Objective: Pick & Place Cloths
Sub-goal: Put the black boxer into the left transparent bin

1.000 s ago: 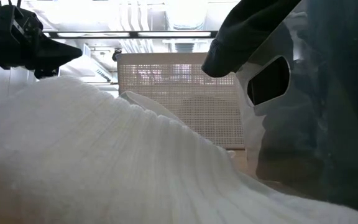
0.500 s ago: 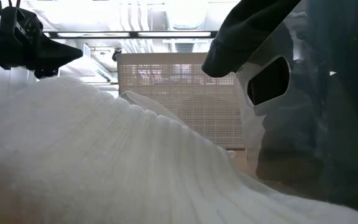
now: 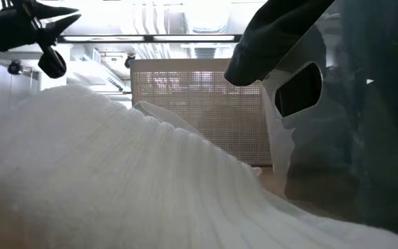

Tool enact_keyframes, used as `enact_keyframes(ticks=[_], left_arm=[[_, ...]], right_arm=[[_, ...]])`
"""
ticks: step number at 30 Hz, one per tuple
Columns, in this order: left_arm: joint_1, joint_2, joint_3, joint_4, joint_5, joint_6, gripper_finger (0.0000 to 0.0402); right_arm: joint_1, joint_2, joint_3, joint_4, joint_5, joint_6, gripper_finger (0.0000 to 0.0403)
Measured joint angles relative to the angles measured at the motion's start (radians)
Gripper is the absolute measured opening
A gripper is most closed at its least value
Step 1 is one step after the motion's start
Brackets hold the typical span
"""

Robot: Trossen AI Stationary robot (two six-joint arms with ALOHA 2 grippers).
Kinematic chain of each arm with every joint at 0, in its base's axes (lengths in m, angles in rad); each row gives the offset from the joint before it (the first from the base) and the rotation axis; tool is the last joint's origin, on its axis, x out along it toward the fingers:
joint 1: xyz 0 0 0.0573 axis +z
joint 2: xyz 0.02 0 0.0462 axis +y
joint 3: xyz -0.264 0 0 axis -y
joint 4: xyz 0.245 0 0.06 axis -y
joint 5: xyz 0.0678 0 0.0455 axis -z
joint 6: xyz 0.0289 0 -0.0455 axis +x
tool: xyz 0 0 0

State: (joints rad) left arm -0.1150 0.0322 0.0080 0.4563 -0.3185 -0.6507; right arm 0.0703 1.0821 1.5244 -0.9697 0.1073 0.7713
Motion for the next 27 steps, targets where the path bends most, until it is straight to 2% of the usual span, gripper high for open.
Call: enact_keyframes(ticks=[5,9,12,15,21,27], left_arm=[[0.000,0.005,0.039,0.011,-0.017,-0.018,0.0030],[0.001,0.005,0.065,0.021,-0.073,-0.157,0.0030],[0.003,0.013,0.097,0.049,-0.136,-0.156,0.0030],[0.002,0.045,0.134,0.041,-0.119,-0.134,0.0030],[0.002,0.217,0.278,0.040,-0.104,-0.017,0.0053],[0.002,0.470,0.513,-0.074,-0.054,0.079,0.0128]], right_arm=[[0.053,0.105,0.128,0.000,0.023,-0.035,0.0008],[0.069,0.187,0.222,0.001,0.025,-0.079,0.0008],[0.077,0.243,0.291,0.000,0.021,-0.115,0.0008],[0.086,0.299,0.359,-0.001,0.016,-0.145,0.0008],[0.089,0.413,0.521,0.002,-0.010,-0.204,0.0008],[0.089,0.517,0.684,0.008,-0.048,-0.242,0.0008]])
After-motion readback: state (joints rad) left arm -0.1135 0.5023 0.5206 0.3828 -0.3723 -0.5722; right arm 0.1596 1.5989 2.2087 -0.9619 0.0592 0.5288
